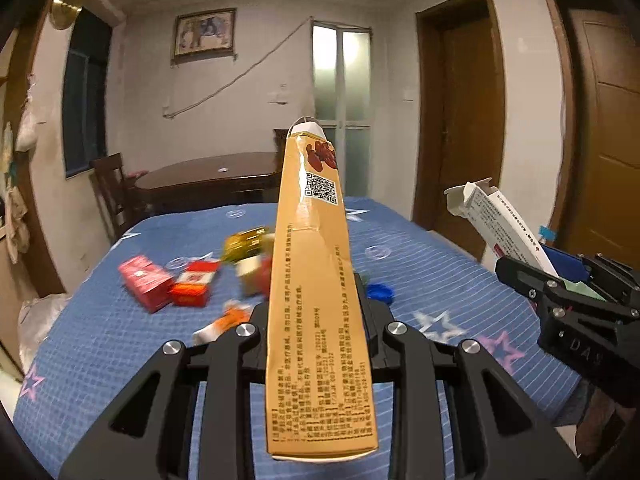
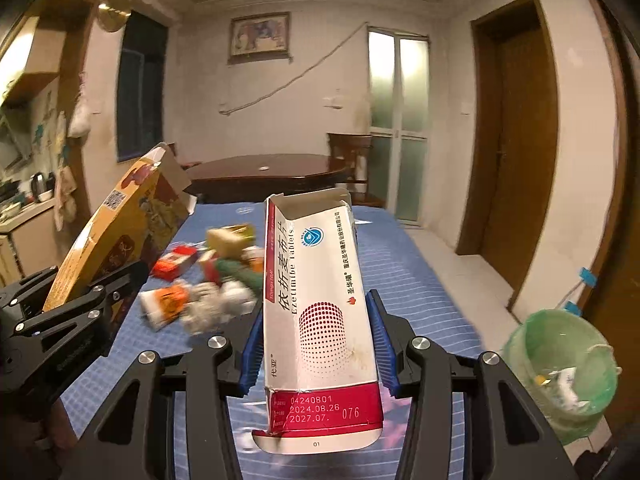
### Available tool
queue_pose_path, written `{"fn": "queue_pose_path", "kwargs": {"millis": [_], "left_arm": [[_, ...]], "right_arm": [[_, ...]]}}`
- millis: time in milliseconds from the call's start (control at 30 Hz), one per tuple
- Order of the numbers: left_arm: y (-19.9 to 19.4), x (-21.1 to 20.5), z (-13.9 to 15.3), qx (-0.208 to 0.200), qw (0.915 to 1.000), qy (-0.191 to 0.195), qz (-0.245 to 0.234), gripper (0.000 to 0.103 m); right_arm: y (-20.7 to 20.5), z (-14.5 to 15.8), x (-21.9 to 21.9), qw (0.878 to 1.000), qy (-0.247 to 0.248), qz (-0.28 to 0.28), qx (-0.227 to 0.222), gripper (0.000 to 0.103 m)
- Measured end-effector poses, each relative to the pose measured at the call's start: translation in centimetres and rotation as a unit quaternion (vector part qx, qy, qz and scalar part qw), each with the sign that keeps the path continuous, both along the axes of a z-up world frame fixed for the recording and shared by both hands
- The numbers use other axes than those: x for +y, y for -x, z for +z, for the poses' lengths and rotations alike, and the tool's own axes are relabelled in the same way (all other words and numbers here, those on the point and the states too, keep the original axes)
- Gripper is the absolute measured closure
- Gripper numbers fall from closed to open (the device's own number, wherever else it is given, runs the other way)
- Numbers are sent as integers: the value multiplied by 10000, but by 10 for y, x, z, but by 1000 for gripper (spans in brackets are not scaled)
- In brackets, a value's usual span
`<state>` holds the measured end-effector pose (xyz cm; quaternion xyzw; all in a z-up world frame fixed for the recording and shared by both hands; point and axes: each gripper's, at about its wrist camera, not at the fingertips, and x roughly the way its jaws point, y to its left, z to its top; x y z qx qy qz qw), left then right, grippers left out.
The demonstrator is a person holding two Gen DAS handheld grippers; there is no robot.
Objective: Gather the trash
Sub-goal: 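Carry both boxes to the green bin and open both tools to drop them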
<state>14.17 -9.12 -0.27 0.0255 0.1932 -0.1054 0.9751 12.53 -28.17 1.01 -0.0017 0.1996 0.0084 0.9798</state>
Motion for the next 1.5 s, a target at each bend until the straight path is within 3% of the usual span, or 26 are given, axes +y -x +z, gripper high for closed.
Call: {"fn": "queue_pose_path", "kwargs": {"millis": [233, 433, 700, 1033, 1233, 1333, 1500], "left_arm": [[-20, -70, 10, 7, 9982, 44, -598, 77], [-36, -145, 11, 204, 9912, 6, -1309, 77], [-57, -251, -6, 757, 9723, -142, -2208, 77], [-75, -344, -39, 1530, 9490, -383, -2730, 77], [-84, -376, -57, 1945, 9333, -532, -2970, 77], [-90, -384, -69, 2147, 9269, -613, -3017, 77], [-95, -394, -81, 2273, 9232, -695, -3021, 77]], "right_arm": [[1, 14, -93, 9977, 55, -673, 37, 55], [4, 21, -178, 9917, -18, -1265, 242, 55], [5, 19, -300, 9795, -272, -1856, 735, 55], [-10, -25, -418, 9599, -608, -2274, 1521, 55], [-25, -68, -451, 9469, -788, -2429, 1953, 55], [-26, -85, -444, 9432, -819, -2470, 2064, 55], [-37, -101, -433, 9409, -844, -2486, 2140, 55]]}}
